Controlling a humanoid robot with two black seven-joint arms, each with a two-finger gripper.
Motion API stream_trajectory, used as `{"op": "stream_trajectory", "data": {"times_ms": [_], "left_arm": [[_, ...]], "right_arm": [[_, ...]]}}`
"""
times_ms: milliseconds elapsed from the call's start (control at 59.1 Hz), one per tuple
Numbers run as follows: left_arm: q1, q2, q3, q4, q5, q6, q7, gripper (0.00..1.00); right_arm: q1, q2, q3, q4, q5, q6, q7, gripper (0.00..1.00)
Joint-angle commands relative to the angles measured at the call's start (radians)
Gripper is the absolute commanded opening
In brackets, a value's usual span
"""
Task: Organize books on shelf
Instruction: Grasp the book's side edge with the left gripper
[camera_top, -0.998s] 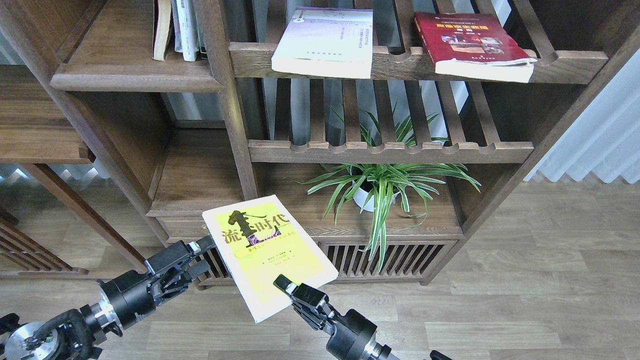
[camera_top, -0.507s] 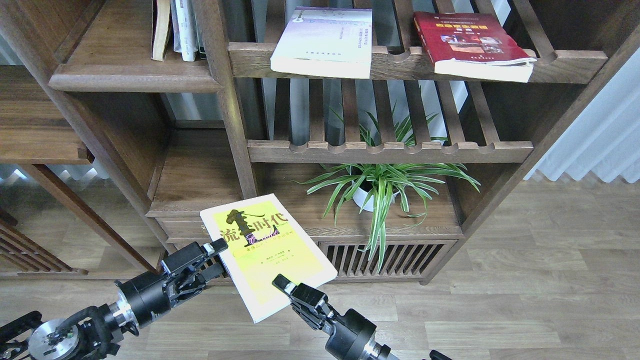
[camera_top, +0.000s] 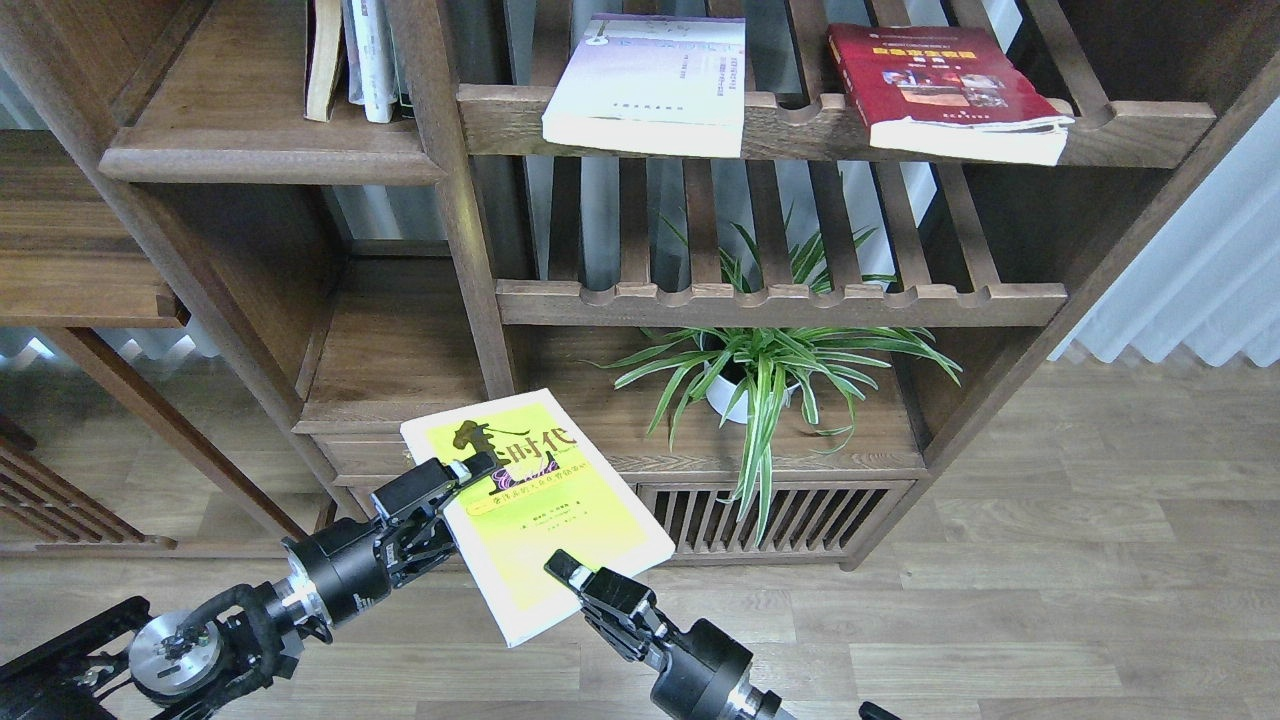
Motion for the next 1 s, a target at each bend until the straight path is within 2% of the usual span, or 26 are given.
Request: {"op": "stream_trajectory", "data": {"times_ms": [0,237,355,507,609,727,795,879,981], "left_arm": [[-0.002,-0.001,0.0,0.001,-0.001,0.0,0.0,0.91],[-0.013,-0.001,0.0,0.016,-0.001,0.0,0.001,0.87],[-0.024,-0.001,0.0,0.024,-0.001,0.0,0.006,0.81],[-0.03,-0.032,-0.005,0.041,-0.001,0.0,0.008,0.65],[-0.031,-0.06,-0.012,0.048,-0.001,0.0,0.008,0.47],[-0.039,-0.083,-0.012,0.053,-0.001,0.0,0.009,0.38],[-0.041,-0.084,-0.015,0.053,-0.002,0.0,0.008,0.23],[-0.042,-0.084,-0.018,0.054,-0.004,0.0,0.008,0.1],[-0.044,-0.083,-0.018,0.056,-0.004,0.0,0.008,0.08]], "right_arm": [[0.001,0.0,0.0,0.0,0.0,0.0,0.0,0.05],[-0.002,0.0,0.0,0.001,0.0,0.0,0.0,0.05],[-0.001,0.0,0.0,0.001,0.0,0.0,0.0,0.05],[-0.002,0.0,0.0,0.001,-0.001,0.0,0.0,0.05],[-0.002,0.0,0.001,0.001,-0.003,0.0,0.0,0.05],[-0.002,0.0,0.001,0.001,-0.006,0.0,0.0,0.05],[-0.004,0.0,0.003,0.002,-0.006,0.0,0.0,0.05],[-0.005,0.0,0.003,0.003,-0.006,0.0,0.0,0.05],[-0.005,0.0,0.005,0.003,-0.006,0.0,0.0,0.05]]}}
